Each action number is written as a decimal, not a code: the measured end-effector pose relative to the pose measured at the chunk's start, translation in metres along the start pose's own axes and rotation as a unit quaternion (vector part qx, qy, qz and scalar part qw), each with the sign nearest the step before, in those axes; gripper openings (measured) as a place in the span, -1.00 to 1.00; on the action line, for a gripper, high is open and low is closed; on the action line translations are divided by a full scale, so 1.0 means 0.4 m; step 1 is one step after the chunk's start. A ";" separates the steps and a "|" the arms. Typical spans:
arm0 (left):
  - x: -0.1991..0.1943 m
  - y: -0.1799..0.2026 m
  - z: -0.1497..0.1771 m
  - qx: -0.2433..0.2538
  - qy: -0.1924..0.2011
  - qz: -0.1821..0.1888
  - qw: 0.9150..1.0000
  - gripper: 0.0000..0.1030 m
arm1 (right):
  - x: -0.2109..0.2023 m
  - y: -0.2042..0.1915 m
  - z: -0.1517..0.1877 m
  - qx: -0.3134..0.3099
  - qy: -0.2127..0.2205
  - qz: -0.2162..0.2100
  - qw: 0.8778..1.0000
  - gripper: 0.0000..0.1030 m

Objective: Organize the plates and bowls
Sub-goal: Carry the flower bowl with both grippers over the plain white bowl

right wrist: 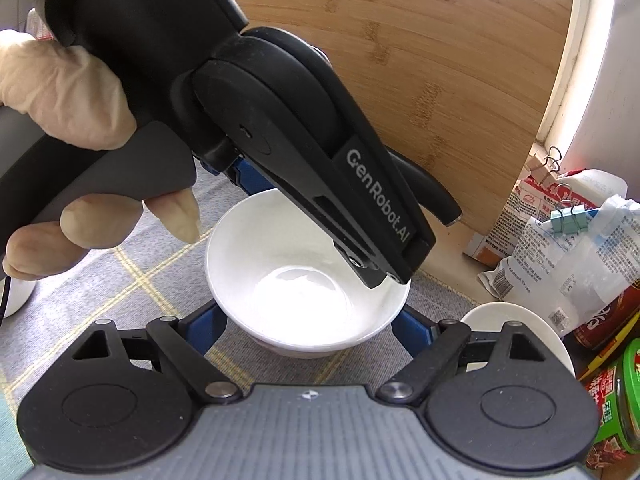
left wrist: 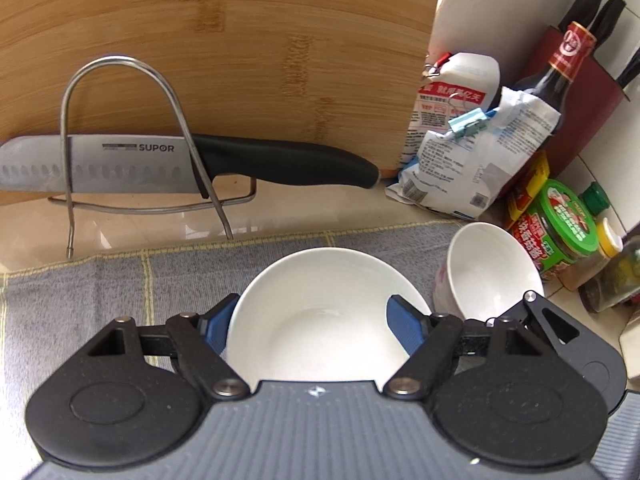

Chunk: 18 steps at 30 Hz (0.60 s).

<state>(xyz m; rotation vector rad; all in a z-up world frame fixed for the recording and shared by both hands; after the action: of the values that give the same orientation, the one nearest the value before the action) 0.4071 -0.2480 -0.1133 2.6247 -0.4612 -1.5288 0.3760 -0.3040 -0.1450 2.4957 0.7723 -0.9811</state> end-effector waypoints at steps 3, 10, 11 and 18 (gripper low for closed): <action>-0.021 0.008 0.014 -0.003 0.001 0.000 1.000 0.50 | -0.025 -0.011 0.004 0.000 0.000 -0.005 1.000 0.78; -0.092 0.025 0.060 -0.015 0.014 0.004 1.000 0.50 | -0.092 -0.040 0.016 -0.009 0.002 -0.014 1.000 0.78; -0.100 0.028 0.066 -0.016 0.016 0.004 1.000 0.50 | -0.100 -0.045 0.018 -0.011 0.002 -0.015 1.000 0.78; -0.151 0.043 0.108 -0.028 0.025 0.005 0.999 0.50 | -0.157 -0.077 0.033 -0.019 0.005 -0.028 0.999 0.78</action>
<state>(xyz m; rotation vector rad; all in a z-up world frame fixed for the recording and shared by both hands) 0.3384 -0.2429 -0.0809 2.6071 -0.4215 -1.4484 0.3122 -0.3088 -0.1136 2.4605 0.8595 -0.9637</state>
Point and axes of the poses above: each gripper's, at about its wrist camera, not at the fingertips, and x roughly the way its jaws point, y to its right, z to its underside, the point moved 1 cm from there along x, roughly the way its jaws point, and after that the axes turned 1 degree about -y, right-handed, at the moved point
